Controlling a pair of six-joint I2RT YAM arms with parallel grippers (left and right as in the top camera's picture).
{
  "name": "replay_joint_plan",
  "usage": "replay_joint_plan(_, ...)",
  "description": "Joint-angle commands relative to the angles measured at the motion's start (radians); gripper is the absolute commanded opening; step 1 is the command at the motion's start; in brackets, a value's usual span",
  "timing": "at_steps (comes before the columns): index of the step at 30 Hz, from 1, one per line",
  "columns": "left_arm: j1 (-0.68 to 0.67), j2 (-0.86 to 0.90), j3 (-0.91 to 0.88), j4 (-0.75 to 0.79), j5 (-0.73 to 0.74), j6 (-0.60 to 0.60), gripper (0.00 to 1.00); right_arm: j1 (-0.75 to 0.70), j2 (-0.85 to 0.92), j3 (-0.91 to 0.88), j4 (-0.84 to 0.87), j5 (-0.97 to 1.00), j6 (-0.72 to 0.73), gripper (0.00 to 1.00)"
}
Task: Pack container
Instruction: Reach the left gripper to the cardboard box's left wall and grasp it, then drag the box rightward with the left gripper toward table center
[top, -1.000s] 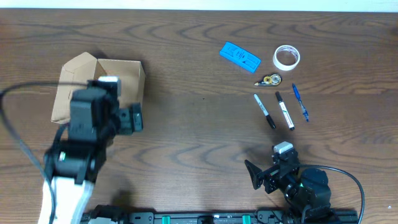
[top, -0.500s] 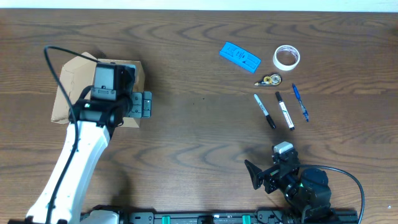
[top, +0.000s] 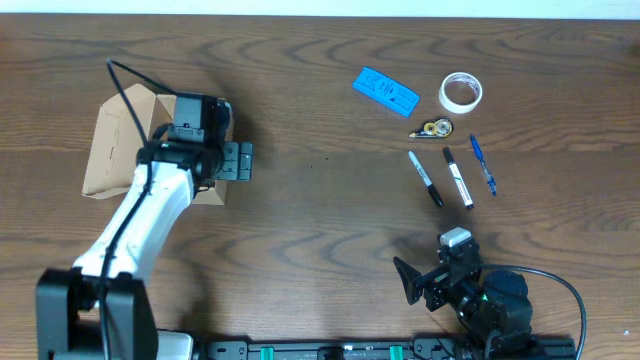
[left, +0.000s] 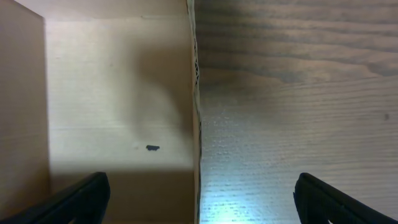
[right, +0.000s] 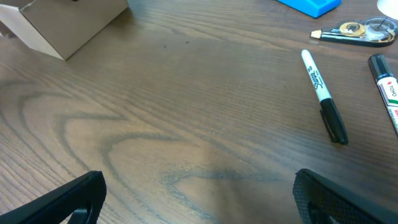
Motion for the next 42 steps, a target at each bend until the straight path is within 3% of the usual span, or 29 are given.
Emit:
replay_joint_plan(1, 0.002, 0.039, 0.019, 0.018, 0.003, 0.016, 1.00, 0.016, -0.007, -0.004, 0.002, -0.008, 0.009, 0.99)
replay_joint_plan(2, 0.002, 0.048, 0.019, 0.023, 0.003, 0.017, 0.87, 0.016, -0.007, -0.004, 0.002, -0.008, 0.009, 0.99)
replay_joint_plan(3, 0.002, 0.058, 0.019, 0.029, 0.002, 0.017, 0.64, 0.016, -0.007, -0.004, 0.002, -0.008, 0.009, 0.99)
replay_joint_plan(4, 0.002, 0.064, 0.019, 0.032, 0.002, 0.017, 0.34, 0.016, -0.007, -0.004, 0.002, -0.008, 0.009, 0.99)
replay_joint_plan(6, 0.002, 0.067, 0.019, 0.034, 0.002, 0.016, 0.06, 0.016, -0.007, -0.004, 0.002, -0.008, 0.009, 0.99)
replay_joint_plan(16, 0.002, 0.035, 0.020, 0.057, 0.027, 0.053, 0.06, 0.016, -0.007, -0.004, 0.002, -0.008, 0.009, 0.99)
replay_joint_plan(26, -0.048, -0.085, 0.020, 0.022, 0.225, 0.333, 0.05, 0.016, -0.007, -0.004, 0.002, -0.008, 0.009, 0.99)
replay_joint_plan(33, -0.196, -0.147, 0.020, -0.058, 0.246, 0.524, 0.05, 0.016, -0.007, -0.004, 0.002, -0.008, 0.009, 0.99)
replay_joint_plan(38, -0.307, -0.148, 0.020, -0.153, 0.407, 0.803, 0.05, 0.016, -0.007, -0.004, 0.002, -0.008, 0.009, 0.99)
replay_joint_plan(42, -0.372, -0.148, 0.020, -0.208, 0.465, 0.947, 0.05, 0.016, -0.007, -0.004, 0.002, -0.008, 0.009, 0.99)
